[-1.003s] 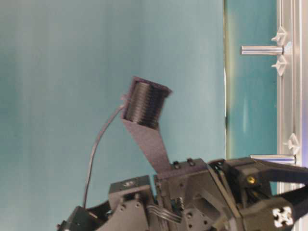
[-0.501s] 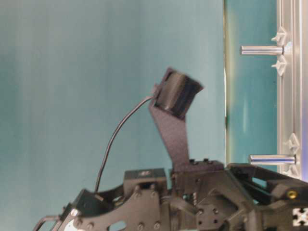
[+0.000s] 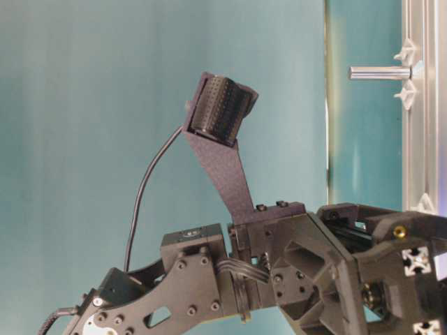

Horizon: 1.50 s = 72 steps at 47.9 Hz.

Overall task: Insert the large gear onto the shaft.
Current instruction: 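Lower the left gripper and close it on the blue gear's hub, then lift the blue gear with the left gripper and turn it upright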

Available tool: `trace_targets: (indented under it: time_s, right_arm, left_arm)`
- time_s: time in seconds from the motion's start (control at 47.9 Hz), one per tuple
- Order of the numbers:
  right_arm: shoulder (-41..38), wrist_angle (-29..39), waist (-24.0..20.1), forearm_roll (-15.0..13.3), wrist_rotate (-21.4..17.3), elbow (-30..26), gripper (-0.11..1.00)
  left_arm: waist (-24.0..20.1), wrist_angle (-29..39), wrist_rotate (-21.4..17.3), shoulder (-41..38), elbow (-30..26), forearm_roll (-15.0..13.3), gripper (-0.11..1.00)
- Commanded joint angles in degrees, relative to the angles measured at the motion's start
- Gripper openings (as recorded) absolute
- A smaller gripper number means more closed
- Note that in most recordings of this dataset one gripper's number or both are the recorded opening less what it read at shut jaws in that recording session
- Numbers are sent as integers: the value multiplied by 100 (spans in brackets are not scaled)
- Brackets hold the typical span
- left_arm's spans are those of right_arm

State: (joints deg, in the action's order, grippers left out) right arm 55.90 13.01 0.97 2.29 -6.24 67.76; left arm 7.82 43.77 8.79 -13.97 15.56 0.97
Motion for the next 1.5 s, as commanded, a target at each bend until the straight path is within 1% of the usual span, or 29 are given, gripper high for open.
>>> trace_targets:
  time_s: [0.0,0.397,0.585,0.773,1.003,1.483]
  right_arm:
    - [-18,-18,9,0,-53,-53,12]
    - [-18,-18,9,0,-53,-53,12]
    - [-9,-18,9,0,-53,-53,12]
    - [-18,-18,9,9,-62,-44,12]
    - [-9,-9,9,0,-193,-26,12]
    - [-18,-18,9,0,-193,-26,12]
  left_arm:
    - [26,0,-9,158,-88,18,94]
    - [35,0,-18,35,-44,18,94]
    - [35,26,-114,-35,-9,18,94]
    - [35,26,-114,-88,18,18,94]
    - [35,-9,-105,-158,26,18,94]
    - [35,-44,-88,-158,105,18,94]
